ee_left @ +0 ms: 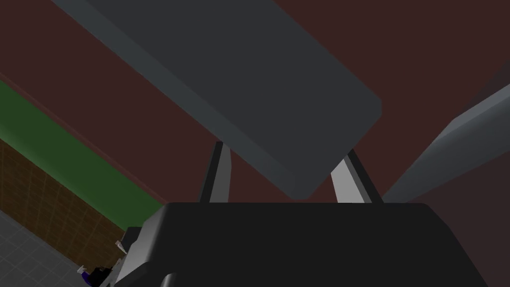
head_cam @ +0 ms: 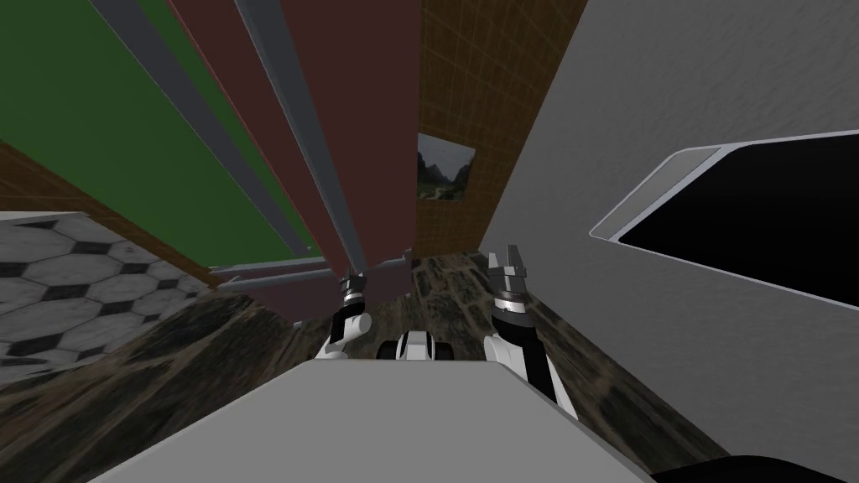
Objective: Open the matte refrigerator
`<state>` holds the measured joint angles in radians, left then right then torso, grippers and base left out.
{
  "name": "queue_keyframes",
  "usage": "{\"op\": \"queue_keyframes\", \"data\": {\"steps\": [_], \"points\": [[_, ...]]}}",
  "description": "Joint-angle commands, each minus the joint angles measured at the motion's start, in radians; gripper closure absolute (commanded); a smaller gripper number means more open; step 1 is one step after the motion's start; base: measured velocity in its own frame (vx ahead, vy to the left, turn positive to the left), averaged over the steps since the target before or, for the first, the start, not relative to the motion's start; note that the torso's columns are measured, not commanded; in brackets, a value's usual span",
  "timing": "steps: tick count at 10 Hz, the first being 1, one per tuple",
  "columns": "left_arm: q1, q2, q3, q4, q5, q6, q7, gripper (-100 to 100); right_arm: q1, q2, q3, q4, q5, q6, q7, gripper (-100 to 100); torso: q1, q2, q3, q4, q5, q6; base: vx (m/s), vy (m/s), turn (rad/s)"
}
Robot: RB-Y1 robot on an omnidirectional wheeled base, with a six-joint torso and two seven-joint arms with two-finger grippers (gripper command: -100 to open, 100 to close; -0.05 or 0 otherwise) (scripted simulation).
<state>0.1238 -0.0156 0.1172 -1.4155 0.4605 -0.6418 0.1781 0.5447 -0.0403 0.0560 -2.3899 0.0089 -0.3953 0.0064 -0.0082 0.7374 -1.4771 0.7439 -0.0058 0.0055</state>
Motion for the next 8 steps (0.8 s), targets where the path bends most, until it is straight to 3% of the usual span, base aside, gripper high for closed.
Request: {"op": "queue_keyframes", "data": {"steps": [1, 4, 6, 8], "points": [[-0.006, -0.007, 0.019, -0.016, 0.011, -0.014, -0.019, 100, 0.0, 0.0, 0.0, 0.0, 0.0, 0.0, 0.0, 0, -0.002, 0.003, 0.002, -0.001, 0.0, -0.002, 0.024, -0.23, 0.083], [0.007, -0.02, 0.065, -0.04, 0.038, -0.023, -0.053, 100, 0.0, 0.0, 0.0, 0.0, 0.0, 0.0, 0.0, 0, -0.001, 0.004, 0.003, 0.001, -0.001, -0.002, 0.003, -0.262, 0.117], [0.018, -0.023, 0.063, -0.035, 0.038, -0.015, -0.052, 100, 0.0, 0.0, 0.0, 0.0, 0.0, 0.0, 0.0, 0, 0.0, 0.009, 0.005, 0.002, -0.001, -0.004, 0.008, -0.183, 0.043], [0.043, -0.024, 0.092, -0.051, 0.07, -0.023, -0.071, 100, 0.0, 0.0, 0.0, 0.0, 0.0, 0.0, 0.0, 0, 0.008, 0.004, 0.002, 0.0, 0.002, -0.008, 0.086, -0.211, 0.084]]}}
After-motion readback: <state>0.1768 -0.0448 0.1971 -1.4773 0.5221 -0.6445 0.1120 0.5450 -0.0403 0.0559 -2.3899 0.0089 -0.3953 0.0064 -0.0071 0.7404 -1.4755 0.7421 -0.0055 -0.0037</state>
